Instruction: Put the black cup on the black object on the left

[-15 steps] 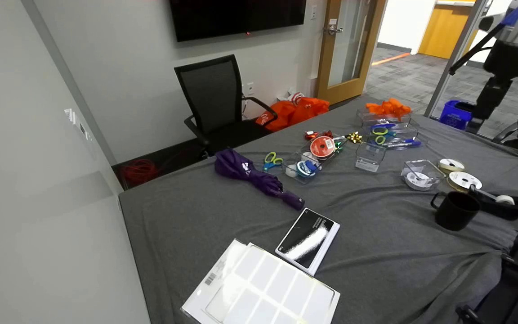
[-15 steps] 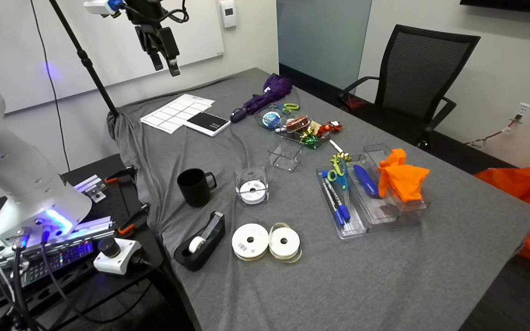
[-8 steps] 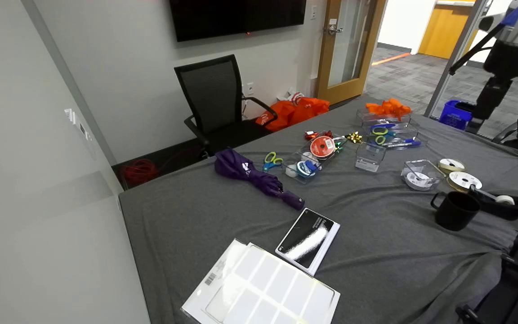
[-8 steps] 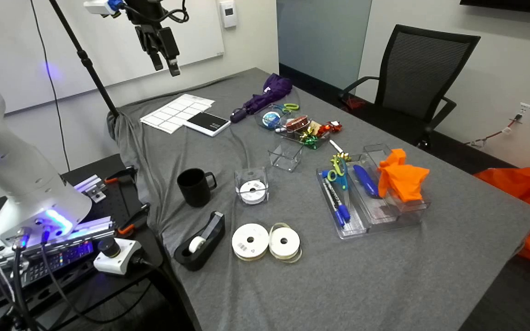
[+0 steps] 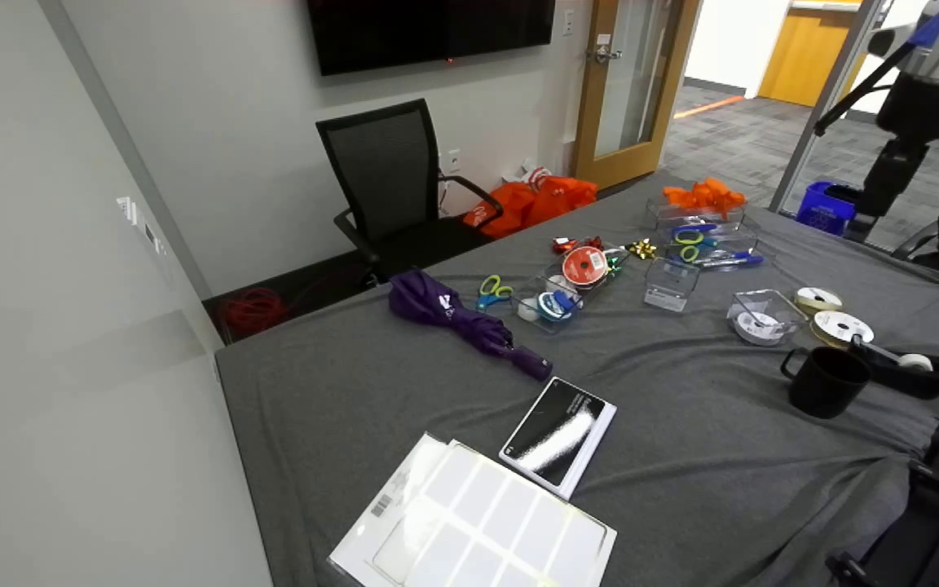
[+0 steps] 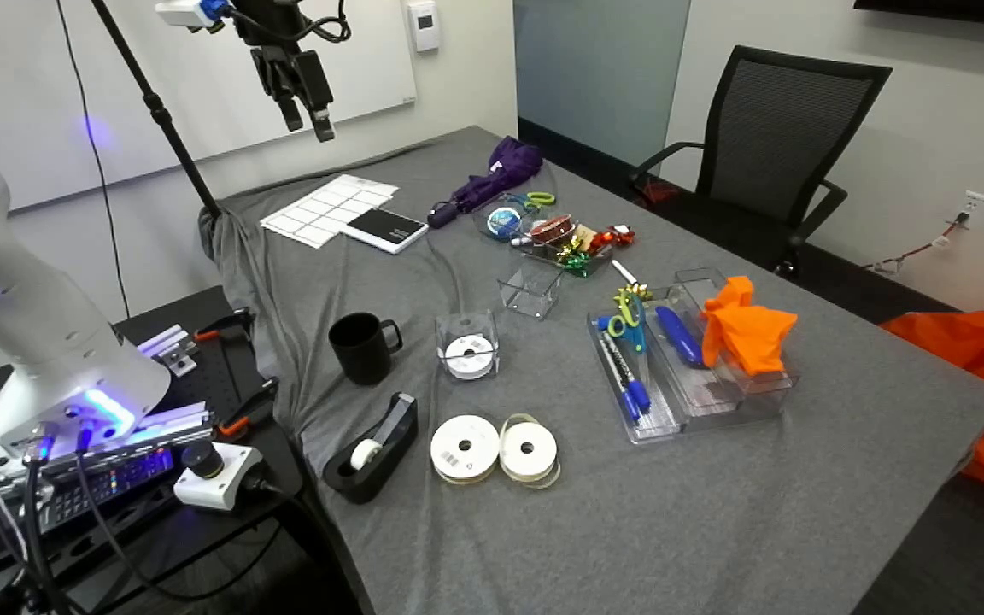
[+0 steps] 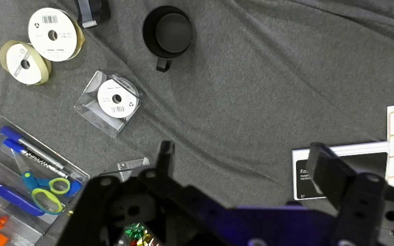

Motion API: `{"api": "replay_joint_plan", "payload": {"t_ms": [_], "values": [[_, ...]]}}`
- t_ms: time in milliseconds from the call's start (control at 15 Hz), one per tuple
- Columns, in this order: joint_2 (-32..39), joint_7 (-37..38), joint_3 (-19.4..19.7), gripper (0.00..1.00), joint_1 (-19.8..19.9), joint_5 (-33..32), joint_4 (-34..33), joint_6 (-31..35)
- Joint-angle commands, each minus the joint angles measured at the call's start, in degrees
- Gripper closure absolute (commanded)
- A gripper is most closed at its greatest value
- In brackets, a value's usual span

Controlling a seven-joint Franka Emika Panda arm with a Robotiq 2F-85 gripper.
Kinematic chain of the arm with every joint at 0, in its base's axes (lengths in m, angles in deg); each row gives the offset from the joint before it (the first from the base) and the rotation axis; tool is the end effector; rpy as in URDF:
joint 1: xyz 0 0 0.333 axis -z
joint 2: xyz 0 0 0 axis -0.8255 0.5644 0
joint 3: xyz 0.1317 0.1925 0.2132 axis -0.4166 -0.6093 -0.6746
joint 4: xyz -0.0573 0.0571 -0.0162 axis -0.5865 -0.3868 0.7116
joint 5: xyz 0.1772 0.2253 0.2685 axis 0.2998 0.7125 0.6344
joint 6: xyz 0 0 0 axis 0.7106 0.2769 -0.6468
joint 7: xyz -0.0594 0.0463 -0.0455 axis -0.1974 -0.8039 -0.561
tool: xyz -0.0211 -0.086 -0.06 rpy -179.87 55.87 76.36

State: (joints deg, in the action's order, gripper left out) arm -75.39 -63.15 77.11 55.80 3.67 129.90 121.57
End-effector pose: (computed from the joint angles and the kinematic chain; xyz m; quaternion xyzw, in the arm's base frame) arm 0.4031 -0.0275 0.4834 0.9936 0.1035 0.0062 0.0437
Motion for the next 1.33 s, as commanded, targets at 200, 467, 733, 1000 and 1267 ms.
{"api": "replay_joint_plan", "payload": {"t_ms": [200, 467, 733, 1000, 1267], "values": [[0.0, 0.1, 0.1, 0.0, -0.2, -0.1, -0.1, -0.1], [0.0, 0.1, 0.1, 0.0, -0.2, -0.1, -0.1, -0.1], [2.4, 2.2, 0.9, 0.0, 0.8, 0.4, -0.2, 2.8], [7.5, 5.8, 2.2, 0.0, 2.1, 0.6, 1.5, 9.5], [14.9, 9.2, 3.0, 0.0, 3.7, 0.1, 1.6, 12.3]]}}
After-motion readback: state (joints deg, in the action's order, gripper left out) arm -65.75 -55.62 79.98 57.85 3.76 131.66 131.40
